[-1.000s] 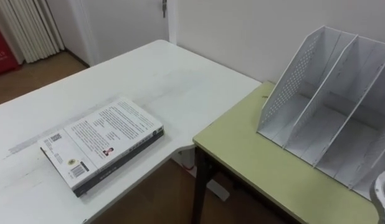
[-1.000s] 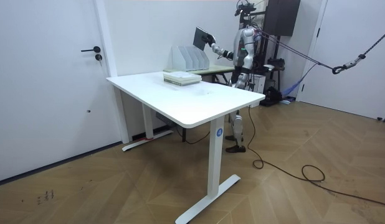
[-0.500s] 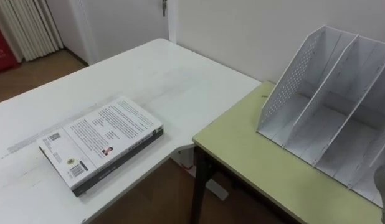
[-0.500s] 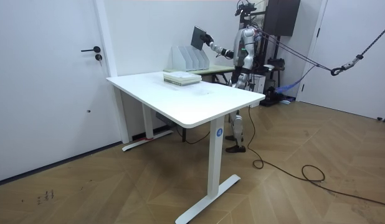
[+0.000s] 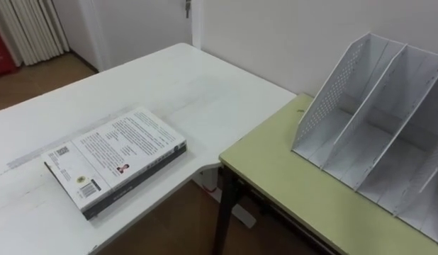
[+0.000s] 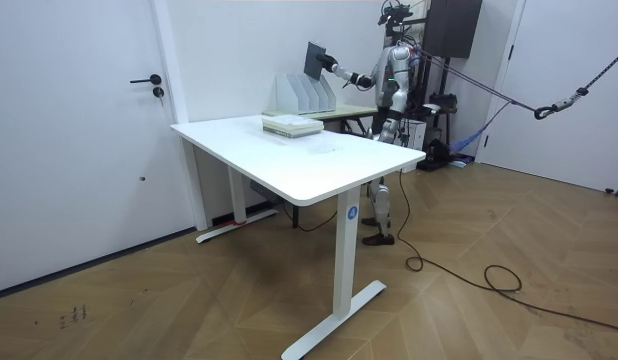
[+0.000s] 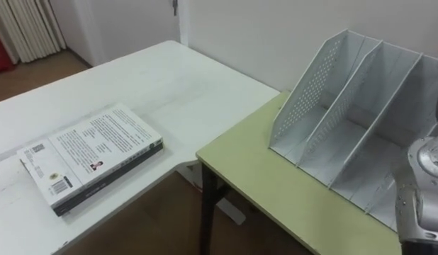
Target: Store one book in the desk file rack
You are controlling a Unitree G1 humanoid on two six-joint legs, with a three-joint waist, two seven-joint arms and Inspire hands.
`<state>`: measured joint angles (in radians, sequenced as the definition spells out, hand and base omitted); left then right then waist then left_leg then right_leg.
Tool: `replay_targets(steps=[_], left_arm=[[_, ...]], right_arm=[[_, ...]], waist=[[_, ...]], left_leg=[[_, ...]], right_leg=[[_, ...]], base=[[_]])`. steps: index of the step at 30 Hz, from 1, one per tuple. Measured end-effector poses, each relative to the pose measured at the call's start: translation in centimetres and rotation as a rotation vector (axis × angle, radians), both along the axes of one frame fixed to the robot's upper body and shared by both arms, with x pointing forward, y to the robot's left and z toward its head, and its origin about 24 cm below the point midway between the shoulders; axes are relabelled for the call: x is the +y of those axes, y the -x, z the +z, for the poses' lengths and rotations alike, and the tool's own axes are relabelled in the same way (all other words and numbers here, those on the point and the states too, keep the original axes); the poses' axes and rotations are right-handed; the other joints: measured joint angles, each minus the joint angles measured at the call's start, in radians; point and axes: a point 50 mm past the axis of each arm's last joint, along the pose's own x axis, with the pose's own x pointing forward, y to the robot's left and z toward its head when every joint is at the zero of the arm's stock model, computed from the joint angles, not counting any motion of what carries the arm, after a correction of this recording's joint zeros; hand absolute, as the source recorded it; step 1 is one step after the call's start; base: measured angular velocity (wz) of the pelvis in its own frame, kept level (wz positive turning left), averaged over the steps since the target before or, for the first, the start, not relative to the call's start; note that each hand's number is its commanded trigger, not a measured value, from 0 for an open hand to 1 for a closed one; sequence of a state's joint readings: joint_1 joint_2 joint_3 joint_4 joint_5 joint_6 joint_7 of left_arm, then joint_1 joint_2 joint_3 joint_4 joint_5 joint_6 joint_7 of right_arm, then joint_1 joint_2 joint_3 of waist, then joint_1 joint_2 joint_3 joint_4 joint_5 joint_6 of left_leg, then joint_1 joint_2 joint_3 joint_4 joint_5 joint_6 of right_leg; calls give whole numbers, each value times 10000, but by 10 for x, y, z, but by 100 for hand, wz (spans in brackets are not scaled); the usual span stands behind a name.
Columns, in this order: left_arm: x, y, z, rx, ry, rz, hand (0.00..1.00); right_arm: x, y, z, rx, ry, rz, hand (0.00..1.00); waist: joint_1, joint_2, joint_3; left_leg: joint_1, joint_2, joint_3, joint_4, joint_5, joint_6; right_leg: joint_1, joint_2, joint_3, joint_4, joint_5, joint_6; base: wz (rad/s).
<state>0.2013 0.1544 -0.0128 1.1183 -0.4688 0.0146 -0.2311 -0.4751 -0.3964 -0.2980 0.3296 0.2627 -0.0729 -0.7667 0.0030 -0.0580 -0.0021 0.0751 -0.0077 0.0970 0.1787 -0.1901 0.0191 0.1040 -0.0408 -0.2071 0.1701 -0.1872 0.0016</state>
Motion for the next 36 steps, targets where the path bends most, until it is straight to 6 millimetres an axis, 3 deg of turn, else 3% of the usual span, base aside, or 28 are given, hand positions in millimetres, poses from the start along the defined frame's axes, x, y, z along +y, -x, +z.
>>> replay_targets(steps=[8, 20, 28, 36], left_arm=[[5, -1, 1, 82, 101, -119, 0], [6, -4, 2, 122, 24, -515, 0], [11, -3, 3, 195, -19, -458, 0], [14, -1, 4, 374, -15, -411, 0]], right_arm=[[-6, -7, -2, 468, 5, 228, 100], [-15, -12, -5, 1292, 245, 787, 100], [-21, -15, -15, 2101, 416, 1504, 100], [-26, -16, -20, 2642, 560, 1976, 100]], waist=[[14, -109, -58], [5, -63, -23], [17, -192, -17], [17, -282, -106]], left_leg=[[-101, 8, -30, 71, 0, 0], [-123, 1, -176, 171, 16, 29], [-115, -15, -173, 178, 22, 38], [-58, -26, -197, 169, 27, 47]], right_leg=[[3, -3, -71, 46, 25, -4], [86, -34, -236, 156, 77, -17], [105, -30, -164, 100, 77, -13], [178, -26, -177, 9, 113, 19]], base=[[1], [3], [0], [0]])
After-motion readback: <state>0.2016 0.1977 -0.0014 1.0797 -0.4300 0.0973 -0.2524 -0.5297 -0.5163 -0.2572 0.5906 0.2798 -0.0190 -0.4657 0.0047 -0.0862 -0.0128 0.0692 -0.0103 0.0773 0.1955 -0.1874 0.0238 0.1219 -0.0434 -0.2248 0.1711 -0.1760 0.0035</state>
